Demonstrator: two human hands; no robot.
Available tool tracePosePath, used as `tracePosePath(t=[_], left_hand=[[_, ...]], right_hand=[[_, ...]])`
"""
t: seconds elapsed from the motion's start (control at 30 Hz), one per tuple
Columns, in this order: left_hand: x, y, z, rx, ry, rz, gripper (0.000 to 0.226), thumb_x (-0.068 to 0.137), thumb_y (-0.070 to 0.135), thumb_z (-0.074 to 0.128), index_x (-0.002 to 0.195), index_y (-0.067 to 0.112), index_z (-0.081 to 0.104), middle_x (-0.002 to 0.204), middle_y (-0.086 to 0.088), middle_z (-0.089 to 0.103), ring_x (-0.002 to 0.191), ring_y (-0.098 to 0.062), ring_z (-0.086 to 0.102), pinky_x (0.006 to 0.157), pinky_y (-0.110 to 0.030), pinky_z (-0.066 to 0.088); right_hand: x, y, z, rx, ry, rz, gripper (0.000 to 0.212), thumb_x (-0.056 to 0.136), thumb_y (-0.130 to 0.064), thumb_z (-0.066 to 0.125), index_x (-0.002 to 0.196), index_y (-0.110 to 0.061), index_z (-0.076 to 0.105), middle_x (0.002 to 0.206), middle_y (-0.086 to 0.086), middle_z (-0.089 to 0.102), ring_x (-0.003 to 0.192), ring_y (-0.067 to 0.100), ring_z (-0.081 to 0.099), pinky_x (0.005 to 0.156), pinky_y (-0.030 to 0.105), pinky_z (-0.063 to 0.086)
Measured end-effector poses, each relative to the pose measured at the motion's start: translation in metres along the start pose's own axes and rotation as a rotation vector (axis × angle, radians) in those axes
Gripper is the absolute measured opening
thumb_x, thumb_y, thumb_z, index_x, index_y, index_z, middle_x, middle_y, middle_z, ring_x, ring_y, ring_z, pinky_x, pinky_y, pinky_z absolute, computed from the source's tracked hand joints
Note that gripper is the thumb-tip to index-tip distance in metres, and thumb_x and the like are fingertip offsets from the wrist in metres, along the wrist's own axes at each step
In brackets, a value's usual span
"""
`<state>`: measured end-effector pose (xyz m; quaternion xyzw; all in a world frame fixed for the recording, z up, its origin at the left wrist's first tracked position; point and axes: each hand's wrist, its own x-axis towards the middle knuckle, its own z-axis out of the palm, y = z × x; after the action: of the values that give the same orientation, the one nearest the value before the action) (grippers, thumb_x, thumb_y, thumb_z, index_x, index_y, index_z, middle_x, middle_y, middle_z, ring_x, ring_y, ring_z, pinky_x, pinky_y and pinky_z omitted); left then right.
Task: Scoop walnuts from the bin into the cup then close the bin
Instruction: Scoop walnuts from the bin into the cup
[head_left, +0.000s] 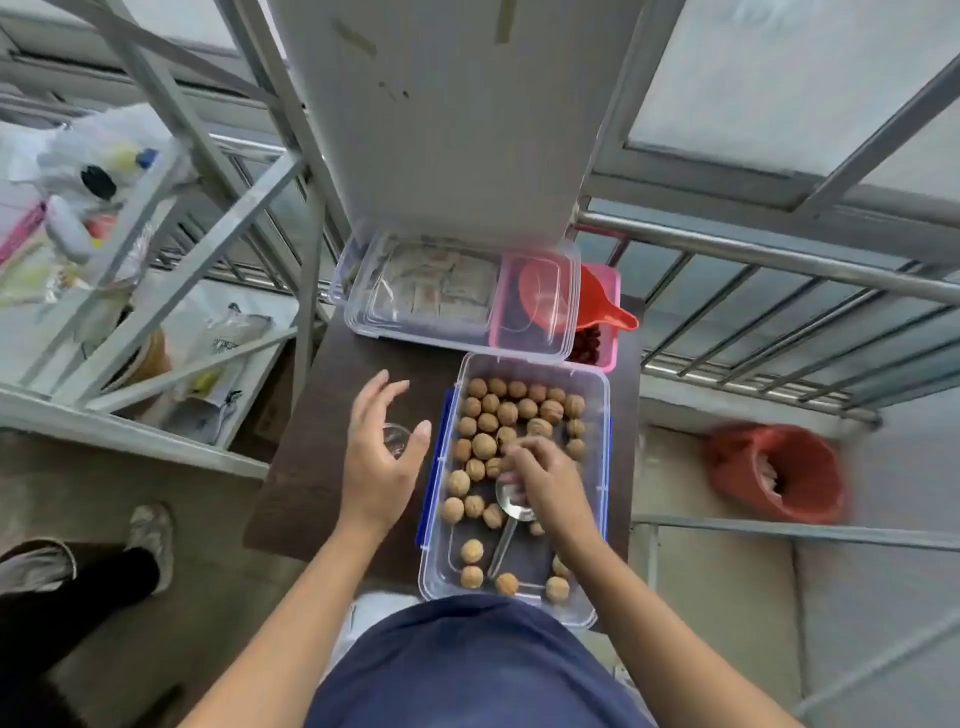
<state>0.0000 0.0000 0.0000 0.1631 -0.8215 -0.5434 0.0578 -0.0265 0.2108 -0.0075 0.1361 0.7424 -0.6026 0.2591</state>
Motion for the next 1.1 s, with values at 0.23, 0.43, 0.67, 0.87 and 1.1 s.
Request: tracePosePath(t=[0.23, 0.43, 0.67, 0.87, 1.1], left_hand=[[-0.018, -0.06, -0.014, 0.543, -0.222, -0.085, 0.122, 0.077, 0.062, 0.084, 0.168, 0.024, 0.014, 0.173, -0.004, 0.022, 0.158, -0.024, 0.031, 0.123, -0.048, 0.038], [-0.011, -0.073, -0.01, 0.277, -0.1, -0.271, 0.107, 0.08, 0.024, 0.092, 0.163, 0.027, 0.025, 0.162, 0.003, 0.04, 0.148, -0.015, 0.045, 0.114, -0.032, 0.041], [-0.004, -0.081, -0.006, 0.206, -0.126, -0.273, 0.088, 0.072, 0.025, 0.098, 0.14, 0.032, 0.042, 0.137, 0.012, 0.055, 0.129, -0.007, 0.052, 0.103, -0.023, 0.042], [-0.004, -0.089, -0.008, 0.263, -0.148, -0.21, 0.091, 0.074, 0.03, 0.097, 0.147, 0.026, 0.042, 0.141, 0.006, 0.057, 0.128, -0.012, 0.054, 0.103, -0.03, 0.046], [-0.011, -0.085, -0.002, 0.143, -0.117, -0.208, 0.092, 0.073, 0.031, 0.097, 0.145, 0.03, 0.041, 0.138, 0.013, 0.052, 0.129, -0.006, 0.05, 0.103, -0.019, 0.043]], right_hand=[[0.008, 0.136, 0.0, -0.345, -0.123, 0.542, 0.05, 0.089, -0.042, 0.061, 0.122, -0.008, 0.046, 0.085, 0.006, 0.067, 0.058, 0.021, 0.065, 0.055, 0.034, 0.055], [0.016, 0.115, 0.024, 0.144, 0.216, 0.645, 0.049, 0.08, -0.045, 0.082, 0.101, -0.003, 0.07, 0.084, 0.012, 0.073, 0.08, 0.024, 0.069, 0.071, 0.035, 0.056], [0.022, 0.086, 0.03, 0.388, 0.202, 0.561, 0.011, 0.096, -0.018, 0.064, 0.102, -0.01, 0.06, 0.082, 0.005, 0.066, 0.071, 0.017, 0.063, 0.067, 0.033, 0.054], [-0.022, 0.071, -0.006, 0.664, -0.016, 0.858, 0.035, 0.096, -0.043, 0.056, 0.086, -0.01, 0.05, 0.056, -0.002, 0.034, 0.04, 0.007, 0.025, 0.034, 0.017, 0.017], [-0.036, 0.092, -0.022, 1.028, -0.262, 1.146, 0.042, 0.103, -0.04, 0.051, 0.082, -0.003, 0.049, 0.054, 0.003, 0.036, 0.029, 0.011, 0.034, 0.022, 0.02, 0.027]])
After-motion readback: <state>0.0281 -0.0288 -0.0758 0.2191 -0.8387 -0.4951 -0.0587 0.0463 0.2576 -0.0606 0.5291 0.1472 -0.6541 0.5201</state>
